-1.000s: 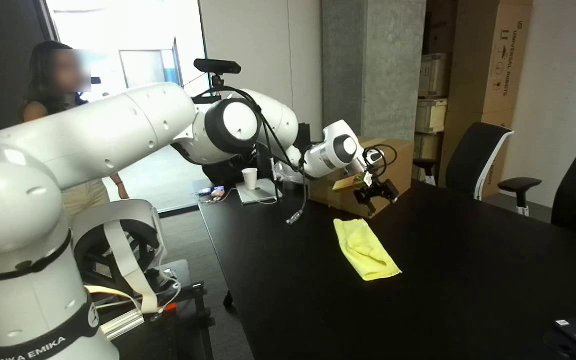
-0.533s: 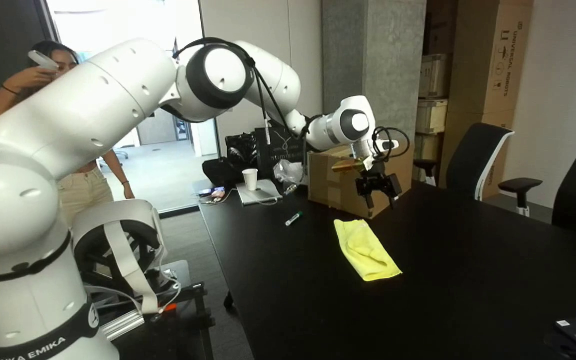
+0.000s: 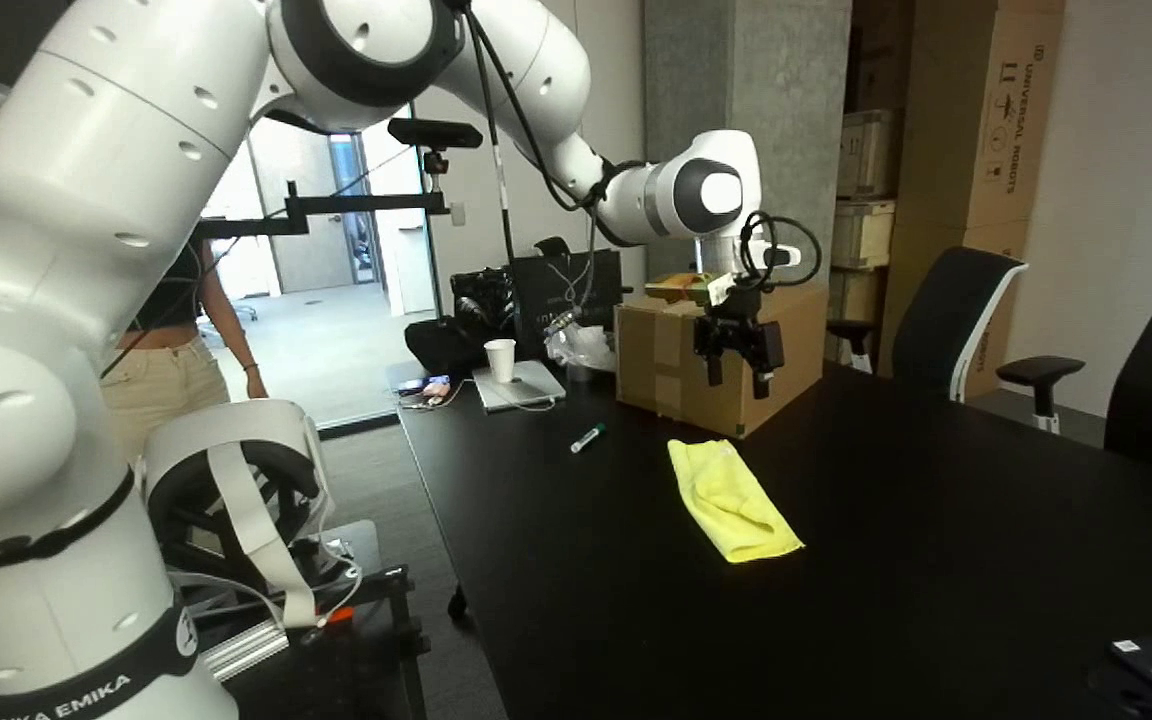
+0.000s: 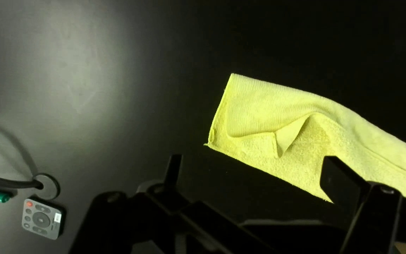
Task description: Fold the towel in half
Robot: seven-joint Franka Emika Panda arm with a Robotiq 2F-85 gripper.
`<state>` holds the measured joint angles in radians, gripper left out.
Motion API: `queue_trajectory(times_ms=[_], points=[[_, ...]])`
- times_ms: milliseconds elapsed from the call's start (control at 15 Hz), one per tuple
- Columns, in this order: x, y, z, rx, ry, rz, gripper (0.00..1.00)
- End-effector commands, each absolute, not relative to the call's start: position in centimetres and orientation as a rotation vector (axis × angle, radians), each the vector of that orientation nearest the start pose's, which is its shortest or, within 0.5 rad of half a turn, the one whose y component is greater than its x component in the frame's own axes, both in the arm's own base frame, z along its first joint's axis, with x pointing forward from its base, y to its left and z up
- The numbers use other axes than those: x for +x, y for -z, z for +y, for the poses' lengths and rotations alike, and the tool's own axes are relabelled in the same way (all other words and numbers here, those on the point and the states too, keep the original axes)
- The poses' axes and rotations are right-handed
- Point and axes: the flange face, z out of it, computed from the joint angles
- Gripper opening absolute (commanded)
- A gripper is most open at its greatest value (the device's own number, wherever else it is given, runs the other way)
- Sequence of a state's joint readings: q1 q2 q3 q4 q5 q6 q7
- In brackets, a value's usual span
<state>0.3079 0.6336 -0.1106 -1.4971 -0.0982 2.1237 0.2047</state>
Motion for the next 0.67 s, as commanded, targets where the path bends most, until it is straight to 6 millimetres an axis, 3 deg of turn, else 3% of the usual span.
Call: queue_trajectory(times_ms=[0,267,600], points=[[64.8,-33.3,11.9,-3.217,0.038,-0.068,1.00],[60.5,-35.7,8.5,-3.198,0.042,-0.047,1.00],[53.4,-37.8,4.4,-3.174,0.020,-0.039,1.00]])
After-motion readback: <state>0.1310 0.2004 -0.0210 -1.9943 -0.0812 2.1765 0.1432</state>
